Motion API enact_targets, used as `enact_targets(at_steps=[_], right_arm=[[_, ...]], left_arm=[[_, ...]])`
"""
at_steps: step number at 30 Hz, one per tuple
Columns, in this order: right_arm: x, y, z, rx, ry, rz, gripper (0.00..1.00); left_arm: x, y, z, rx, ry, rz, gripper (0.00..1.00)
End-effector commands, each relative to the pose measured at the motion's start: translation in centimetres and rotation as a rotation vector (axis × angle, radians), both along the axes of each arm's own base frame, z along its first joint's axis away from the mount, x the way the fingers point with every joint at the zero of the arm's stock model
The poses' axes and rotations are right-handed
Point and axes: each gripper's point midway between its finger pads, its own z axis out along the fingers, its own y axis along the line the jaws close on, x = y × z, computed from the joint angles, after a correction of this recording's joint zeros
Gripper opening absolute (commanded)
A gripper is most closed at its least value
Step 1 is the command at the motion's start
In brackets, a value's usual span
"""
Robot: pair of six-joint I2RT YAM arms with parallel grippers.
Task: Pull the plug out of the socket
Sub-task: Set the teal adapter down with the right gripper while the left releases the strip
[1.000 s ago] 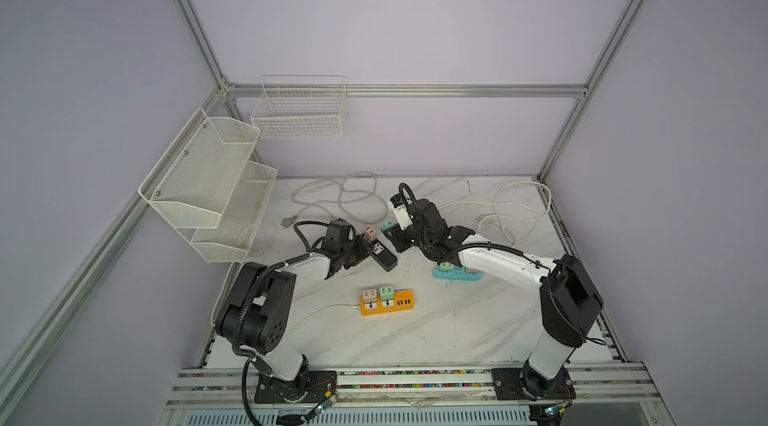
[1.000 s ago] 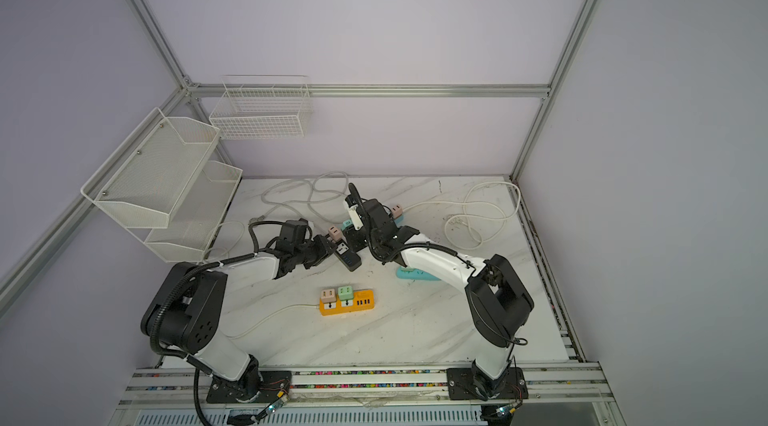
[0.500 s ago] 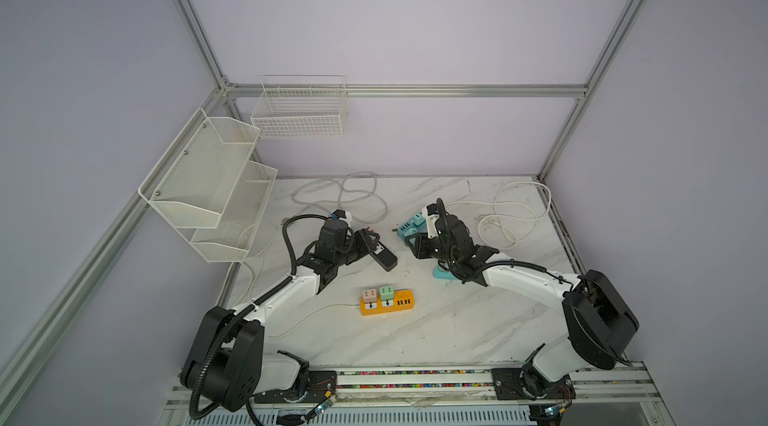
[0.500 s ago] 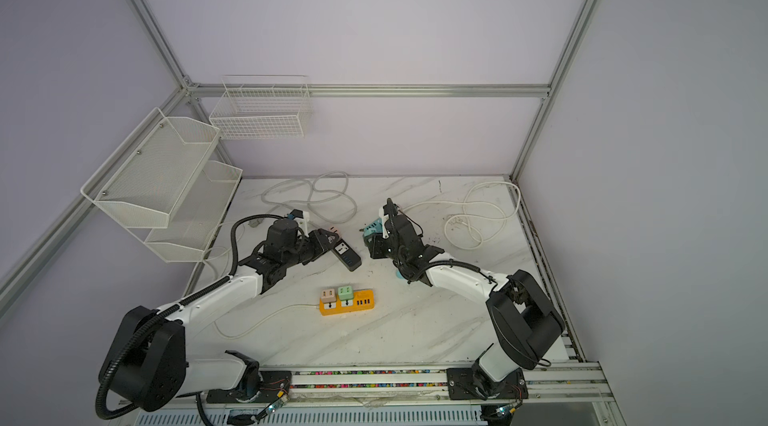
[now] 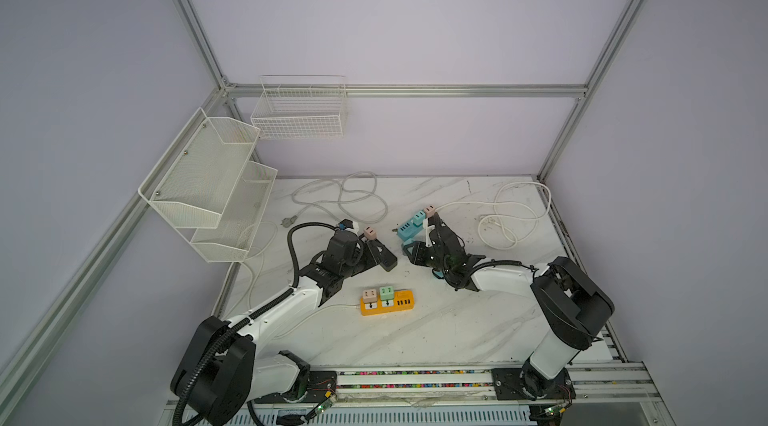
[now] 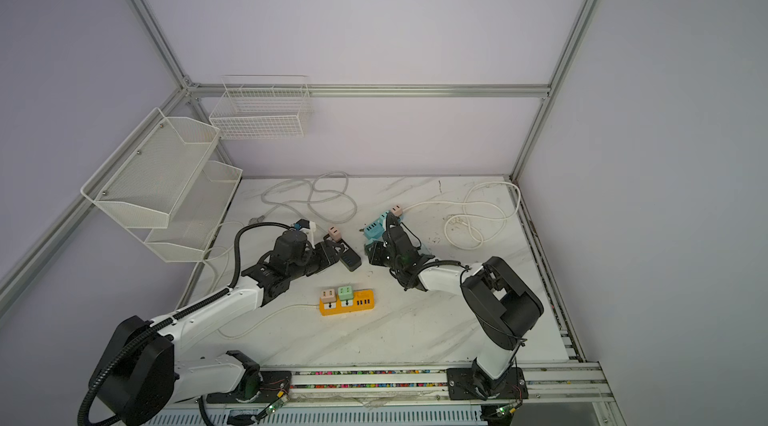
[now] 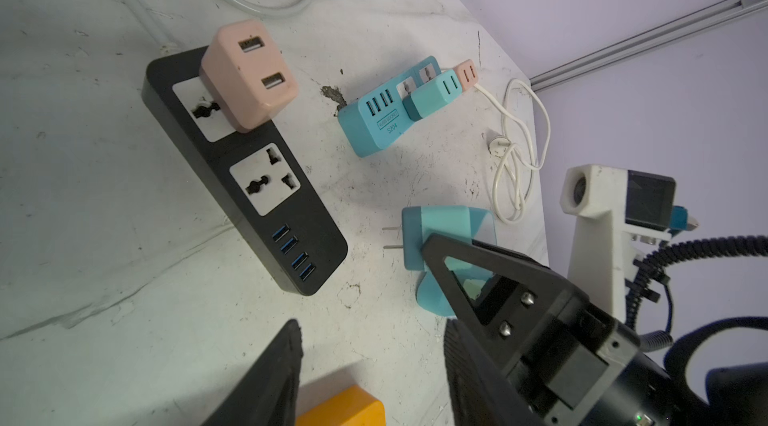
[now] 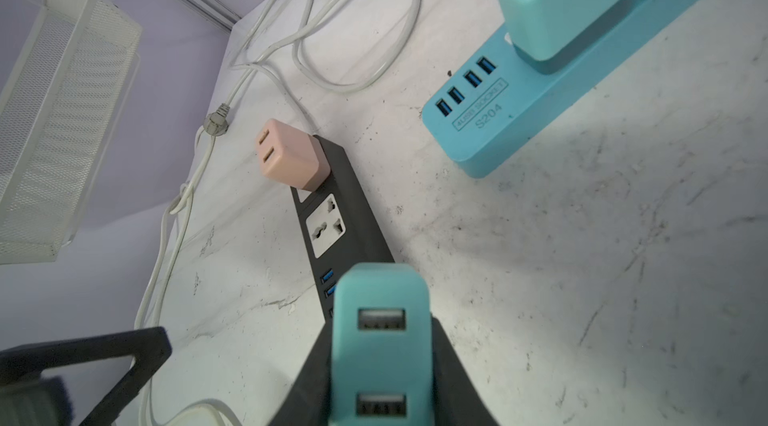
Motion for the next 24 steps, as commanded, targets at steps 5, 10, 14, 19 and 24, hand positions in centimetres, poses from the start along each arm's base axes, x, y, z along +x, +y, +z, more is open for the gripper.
enact_targets(at_steps=[5, 10, 14, 19, 24], right_arm=[[2.2, 0.7, -0.4, 0.002, -0.002, -0.052, 0.03], [2.7, 1.0, -1.8, -0.035, 0.02, -0.051, 0.03], [3.0, 1.0, -2.6, -0.055, 0.028, -0.06, 0.03], [3.3, 1.3, -3.8, -0.083, 0.046, -0.047, 0.03], [3.2, 0.9, -4.3, -0.108, 0.046, -0.055, 0.06]], left_arm=[[-0.4, 0.0, -1.3, 0.022, 0.016, 0.013, 0.58], [-0.4, -0.1, -1.6, 0.027, 0.023, 0.01, 0.6], [-0.4, 0.0, -1.7, 0.035, 0.022, 0.009, 0.62], [-0.5, 0.1, -1.7, 0.048, 0.025, 0.01, 0.64], [-0.4, 0.4, -1.7, 0.064, 0.02, 0.017, 0.66]])
